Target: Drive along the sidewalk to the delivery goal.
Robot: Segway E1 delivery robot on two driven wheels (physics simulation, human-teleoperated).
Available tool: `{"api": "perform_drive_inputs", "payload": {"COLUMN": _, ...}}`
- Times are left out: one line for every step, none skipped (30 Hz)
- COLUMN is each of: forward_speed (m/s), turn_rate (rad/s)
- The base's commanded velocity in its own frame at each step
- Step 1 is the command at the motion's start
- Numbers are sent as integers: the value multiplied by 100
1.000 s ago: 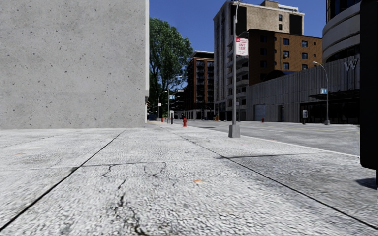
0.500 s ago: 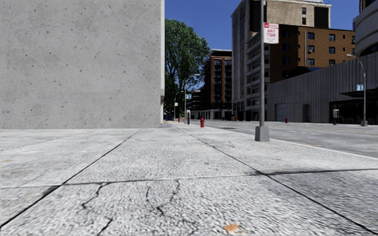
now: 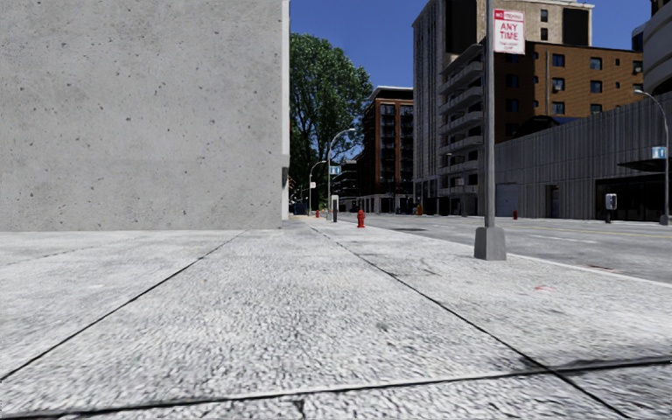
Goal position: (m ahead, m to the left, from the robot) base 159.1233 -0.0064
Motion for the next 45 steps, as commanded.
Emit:
{"api": "perform_drive_inputs", "payload": {"forward_speed": 200, "turn_rate": 0}}
{"api": "perform_drive_inputs", "payload": {"forward_speed": 200, "turn_rate": 0}}
{"api": "perform_drive_inputs", "payload": {"forward_speed": 200, "turn_rate": 4}}
{"api": "perform_drive_inputs", "payload": {"forward_speed": 200, "turn_rate": 17}}
{"api": "perform_drive_inputs", "payload": {"forward_speed": 200, "turn_rate": 17}}
{"api": "perform_drive_inputs", "payload": {"forward_speed": 200, "turn_rate": 31}}
{"api": "perform_drive_inputs", "payload": {"forward_speed": 200, "turn_rate": 35}}
{"api": "perform_drive_inputs", "payload": {"forward_speed": 200, "turn_rate": 36}}
{"api": "perform_drive_inputs", "payload": {"forward_speed": 200, "turn_rate": 36}}
{"api": "perform_drive_inputs", "payload": {"forward_speed": 200, "turn_rate": 31}}
{"api": "perform_drive_inputs", "payload": {"forward_speed": 200, "turn_rate": 31}}
{"api": "perform_drive_inputs", "payload": {"forward_speed": 200, "turn_rate": 8}}
{"api": "perform_drive_inputs", "payload": {"forward_speed": 200, "turn_rate": 0}}
{"api": "perform_drive_inputs", "payload": {"forward_speed": 200, "turn_rate": 0}}
{"api": "perform_drive_inputs", "payload": {"forward_speed": 200, "turn_rate": 0}}
{"api": "perform_drive_inputs", "payload": {"forward_speed": 200, "turn_rate": 0}}
{"api": "perform_drive_inputs", "payload": {"forward_speed": 200, "turn_rate": 0}}
{"api": "perform_drive_inputs", "payload": {"forward_speed": 200, "turn_rate": 0}}
{"api": "perform_drive_inputs", "payload": {"forward_speed": 200, "turn_rate": 0}}
{"api": "perform_drive_inputs", "payload": {"forward_speed": 200, "turn_rate": 0}}
{"api": "perform_drive_inputs", "payload": {"forward_speed": 200, "turn_rate": 0}}
{"api": "perform_drive_inputs", "payload": {"forward_speed": 200, "turn_rate": 0}}
{"api": "perform_drive_inputs", "payload": {"forward_speed": 200, "turn_rate": 0}}
{"api": "perform_drive_inputs", "payload": {"forward_speed": 200, "turn_rate": 0}}
{"api": "perform_drive_inputs", "payload": {"forward_speed": 200, "turn_rate": 0}}
{"api": "perform_drive_inputs", "payload": {"forward_speed": 200, "turn_rate": 0}}
{"api": "perform_drive_inputs", "payload": {"forward_speed": 200, "turn_rate": 0}}
{"api": "perform_drive_inputs", "payload": {"forward_speed": 200, "turn_rate": 0}}
{"api": "perform_drive_inputs", "payload": {"forward_speed": 200, "turn_rate": 0}}
{"api": "perform_drive_inputs", "payload": {"forward_speed": 200, "turn_rate": 0}}
{"api": "perform_drive_inputs", "payload": {"forward_speed": 200, "turn_rate": 0}}
{"api": "perform_drive_inputs", "payload": {"forward_speed": 200, "turn_rate": 0}}
{"api": "perform_drive_inputs", "payload": {"forward_speed": 200, "turn_rate": 0}}
{"api": "perform_drive_inputs", "payload": {"forward_speed": 200, "turn_rate": 0}}
{"api": "perform_drive_inputs", "payload": {"forward_speed": 200, "turn_rate": 0}}
{"api": "perform_drive_inputs", "payload": {"forward_speed": 200, "turn_rate": 0}}
{"api": "perform_drive_inputs", "payload": {"forward_speed": 200, "turn_rate": 0}}
{"api": "perform_drive_inputs", "payload": {"forward_speed": 200, "turn_rate": 0}}
{"api": "perform_drive_inputs", "payload": {"forward_speed": 200, "turn_rate": 0}}
{"api": "perform_drive_inputs", "payload": {"forward_speed": 200, "turn_rate": 0}}
{"api": "perform_drive_inputs", "payload": {"forward_speed": 200, "turn_rate": 0}}
{"api": "perform_drive_inputs", "payload": {"forward_speed": 200, "turn_rate": 0}}
{"api": "perform_drive_inputs", "payload": {"forward_speed": 200, "turn_rate": 0}}
{"api": "perform_drive_inputs", "payload": {"forward_speed": 200, "turn_rate": 0}}
{"api": "perform_drive_inputs", "payload": {"forward_speed": 200, "turn_rate": 0}}
